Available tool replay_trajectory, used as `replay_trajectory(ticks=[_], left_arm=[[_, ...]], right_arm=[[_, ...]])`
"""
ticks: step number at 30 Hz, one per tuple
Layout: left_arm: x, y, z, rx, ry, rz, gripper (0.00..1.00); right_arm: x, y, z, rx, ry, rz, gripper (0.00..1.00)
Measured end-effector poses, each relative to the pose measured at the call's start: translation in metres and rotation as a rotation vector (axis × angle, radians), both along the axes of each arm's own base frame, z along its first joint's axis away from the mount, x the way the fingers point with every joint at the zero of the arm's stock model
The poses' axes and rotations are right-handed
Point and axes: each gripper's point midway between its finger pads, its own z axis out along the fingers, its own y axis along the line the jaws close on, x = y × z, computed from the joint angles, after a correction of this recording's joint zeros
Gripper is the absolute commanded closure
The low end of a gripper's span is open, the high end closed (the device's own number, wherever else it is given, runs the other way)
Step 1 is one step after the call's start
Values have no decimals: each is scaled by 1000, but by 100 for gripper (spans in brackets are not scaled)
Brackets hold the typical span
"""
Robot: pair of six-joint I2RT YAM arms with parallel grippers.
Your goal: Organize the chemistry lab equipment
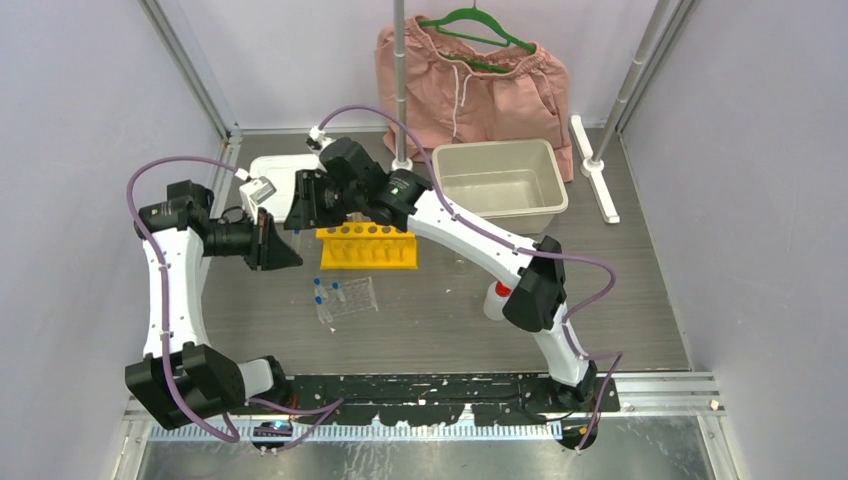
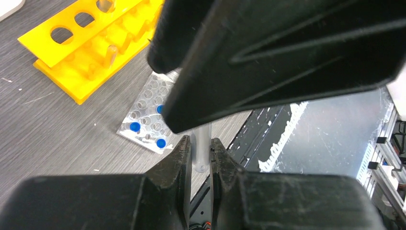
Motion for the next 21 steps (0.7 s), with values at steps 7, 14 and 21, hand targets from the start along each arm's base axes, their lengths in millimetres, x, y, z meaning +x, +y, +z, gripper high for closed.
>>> replay_trajectory(ticks=[7,14,21], left_arm=[[3,3,-5,35,-8,-4,100],[1,2,-9,51,-9,-17,100],[-1,3,-10,75,-37,-25,100]], right_arm=[[-16,-6,-9,-45,36,71,60],[-19,-8,-8,-50,56,100,72],[-22,-6,-7,-45,67,123,75]])
